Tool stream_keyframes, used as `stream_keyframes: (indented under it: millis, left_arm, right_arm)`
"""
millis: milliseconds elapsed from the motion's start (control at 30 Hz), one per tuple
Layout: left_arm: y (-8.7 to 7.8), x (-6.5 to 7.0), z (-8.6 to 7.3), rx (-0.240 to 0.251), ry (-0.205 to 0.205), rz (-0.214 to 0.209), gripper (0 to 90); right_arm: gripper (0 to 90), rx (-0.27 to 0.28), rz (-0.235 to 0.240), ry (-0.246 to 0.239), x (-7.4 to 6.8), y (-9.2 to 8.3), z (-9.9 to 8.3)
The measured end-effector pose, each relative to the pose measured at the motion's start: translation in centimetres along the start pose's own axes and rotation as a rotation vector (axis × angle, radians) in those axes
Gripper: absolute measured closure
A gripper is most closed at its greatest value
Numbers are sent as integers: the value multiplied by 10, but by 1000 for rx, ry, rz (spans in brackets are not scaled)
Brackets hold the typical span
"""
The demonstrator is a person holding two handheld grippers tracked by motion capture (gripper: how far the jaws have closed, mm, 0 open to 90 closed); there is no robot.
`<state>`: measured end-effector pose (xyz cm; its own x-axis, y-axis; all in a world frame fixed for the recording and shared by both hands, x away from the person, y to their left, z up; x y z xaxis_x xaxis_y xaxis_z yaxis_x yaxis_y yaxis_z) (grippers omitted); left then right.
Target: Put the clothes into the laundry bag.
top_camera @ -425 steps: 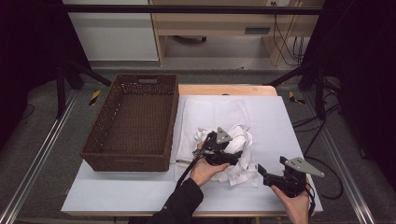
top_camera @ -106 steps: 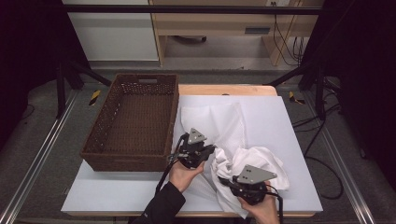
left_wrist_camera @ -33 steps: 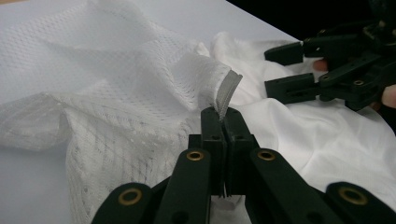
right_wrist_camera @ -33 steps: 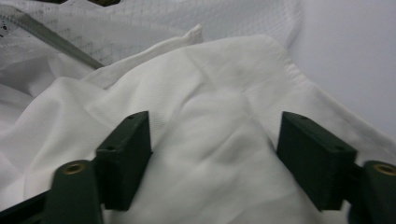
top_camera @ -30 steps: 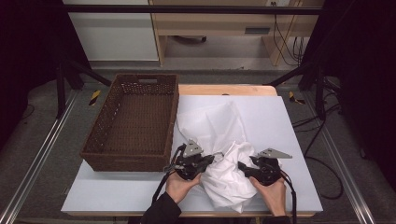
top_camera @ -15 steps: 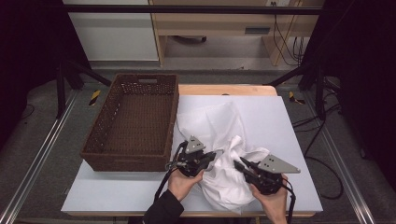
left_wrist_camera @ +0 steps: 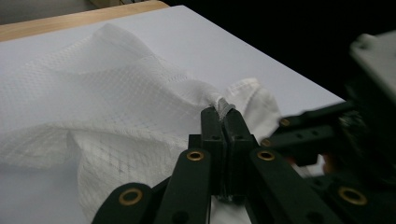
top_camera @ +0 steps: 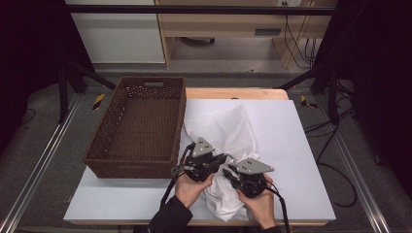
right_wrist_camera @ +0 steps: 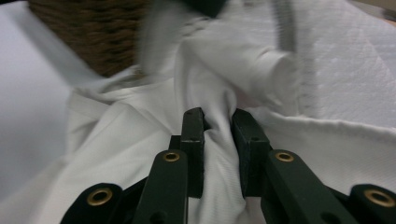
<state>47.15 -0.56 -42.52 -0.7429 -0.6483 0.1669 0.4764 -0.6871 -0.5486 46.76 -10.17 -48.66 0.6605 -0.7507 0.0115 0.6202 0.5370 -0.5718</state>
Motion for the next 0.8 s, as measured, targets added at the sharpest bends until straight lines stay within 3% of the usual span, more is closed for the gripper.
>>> stream_keyframes:
  millis: [133, 233, 367, 467, 533, 600, 700, 800]
  left_arm:
    - [5, -2, -12, -12, -4, -2, 888]
    - [7, -7, -19, -18, -13, 2, 887]
    - [8, -13, -23, -17, -30, -1, 887]
    - [9, -13, -26, -23, -22, 5, 886]
    - [10, -14, -27, -26, -20, 8, 887]
    - [11, -14, -27, -27, -22, 6, 887]
    - [11, -13, -27, -31, -16, 6, 887]
    - [13, -13, -29, -40, -9, 7, 887]
  right_arm:
    - [722, -5, -69, 47, 10, 13, 2]
    - [678, 8, -58, 50, 9, 10, 3]
    - [566, 93, 2, 60, 9, -21, 5]
    - [436, 156, -21, 81, 22, -48, 6]
    - [330, 166, -71, 100, 35, -59, 5]
    - [242, 135, -116, 122, 48, -57, 0]
    - [211, 30, -75, 153, 55, -36, -18]
    - [293, -42, -7, 180, 50, -13, -36]
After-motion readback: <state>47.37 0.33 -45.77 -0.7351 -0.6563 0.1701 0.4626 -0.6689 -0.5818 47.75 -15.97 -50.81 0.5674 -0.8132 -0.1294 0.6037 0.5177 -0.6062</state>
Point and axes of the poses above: each handheld gripper's, and its own axes: y roughly forward along the jaws, z roughly out of its top, x roughly to its right, the point moved 7 cm from there along y, roughly forward along the jaws, and after that the axes turned 4 degrees about -x, right-handed, at the moved point
